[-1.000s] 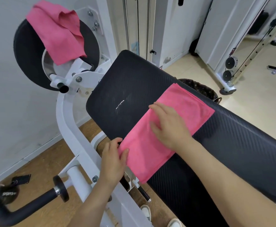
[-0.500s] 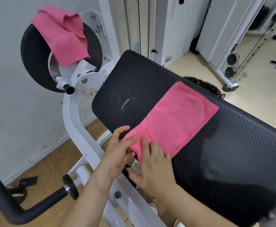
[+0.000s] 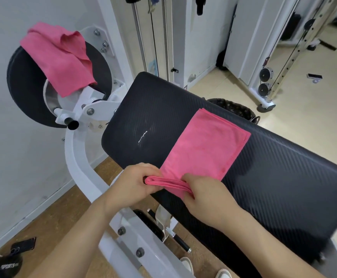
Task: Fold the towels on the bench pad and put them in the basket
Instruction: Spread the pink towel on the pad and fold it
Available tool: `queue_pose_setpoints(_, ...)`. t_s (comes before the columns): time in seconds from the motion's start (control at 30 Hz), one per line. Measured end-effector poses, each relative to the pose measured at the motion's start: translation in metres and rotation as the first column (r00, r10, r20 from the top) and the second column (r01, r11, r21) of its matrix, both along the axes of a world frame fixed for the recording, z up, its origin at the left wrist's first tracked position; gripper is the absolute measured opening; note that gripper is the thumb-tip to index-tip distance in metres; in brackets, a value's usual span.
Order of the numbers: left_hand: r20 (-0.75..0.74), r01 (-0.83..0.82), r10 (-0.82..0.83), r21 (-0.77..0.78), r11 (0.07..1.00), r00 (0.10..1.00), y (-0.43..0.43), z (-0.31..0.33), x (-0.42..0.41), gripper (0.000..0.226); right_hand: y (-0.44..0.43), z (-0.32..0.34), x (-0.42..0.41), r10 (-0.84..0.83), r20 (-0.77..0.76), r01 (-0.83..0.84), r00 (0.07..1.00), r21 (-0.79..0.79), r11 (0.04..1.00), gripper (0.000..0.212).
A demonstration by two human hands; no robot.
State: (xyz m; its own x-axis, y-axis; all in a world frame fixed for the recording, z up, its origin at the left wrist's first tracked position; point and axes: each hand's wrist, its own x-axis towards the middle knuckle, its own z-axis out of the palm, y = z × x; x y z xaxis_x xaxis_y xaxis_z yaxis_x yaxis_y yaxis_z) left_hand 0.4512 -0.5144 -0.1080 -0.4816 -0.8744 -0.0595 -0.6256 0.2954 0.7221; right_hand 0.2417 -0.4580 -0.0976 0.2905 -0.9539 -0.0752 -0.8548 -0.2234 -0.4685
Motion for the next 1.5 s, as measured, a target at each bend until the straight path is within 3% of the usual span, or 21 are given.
queue_pose_setpoints(0.13,-0.038,0.012,-0.008,0.126,0.992,0.999,-0.037,0.026,-0.019,0.009,-0.014,0.024,-0.022,-0.117,0.034,0.119,0.993,-0.054,0.991,0.017)
queue_pose_setpoints(0.27,-0.149,0.021,-0.003,0.115,0.993,0.989,-0.073,0.047,-0.058,0.01,-0.035,0.044,-0.049,-0.246,0.05,0.251,0.968,-0.154,0.956,0.021)
queue_pose_setpoints(0.47,-0.206,-0.16,0.196,0.179,0.971,0.959,-0.102,0.041,-0.113,0.023,-0.066,0.043,-0.078,-0.445,-0.074,0.406,0.893,-0.298,0.864,0.022)
queue_pose_setpoints(0.77,-0.167,-0.293,0.289,0.002,0.956,0.942,-0.106,0.023,-0.129,0.038,-0.077,0.023,-0.082,-0.513,-0.253,0.387,0.82,-0.416,0.823,0.013)
queue_pose_setpoints(1.0,0.011,-0.295,0.305,-0.219,0.93,0.952,-0.101,0.022,-0.137,0.036,-0.076,0.02,-0.089,-0.572,-0.245,0.395,0.783,-0.514,0.761,0.017)
queue_pose_setpoints(1.1,0.008,-0.198,0.212,-0.32,0.926,0.977,-0.107,0.021,-0.133,0.035,-0.076,0.018,-0.092,-0.582,-0.199,0.403,0.788,-0.548,0.733,0.019)
queue_pose_setpoints(1.2,0.048,-0.049,0.066,-0.285,0.957,0.997,-0.112,0.027,-0.128,0.05,-0.077,0.02,-0.094,-0.535,-0.194,0.385,0.822,-0.503,0.774,0.022)
queue_pose_setpoints(1.3,0.084,-0.071,0.085,-0.158,0.985,0.993,-0.111,0.033,-0.129,0.04,-0.08,0.031,-0.095,-0.424,-0.244,0.319,0.872,-0.375,0.87,0.027)
queue_pose_setpoints(1.43,0.183,-0.041,0.062,-0.118,0.992,0.981,-0.095,0.032,-0.12,0.023,-0.082,0.047,-0.096,-0.247,-0.276,0.217,0.929,-0.135,0.967,0.023)
queue_pose_setpoints(1.5,0.122,-0.047,0.053,-0.049,0.998,0.991,-0.086,0.034,-0.11,0.025,-0.082,0.055,-0.094,-0.161,-0.255,0.156,0.953,-0.039,0.987,0.014)
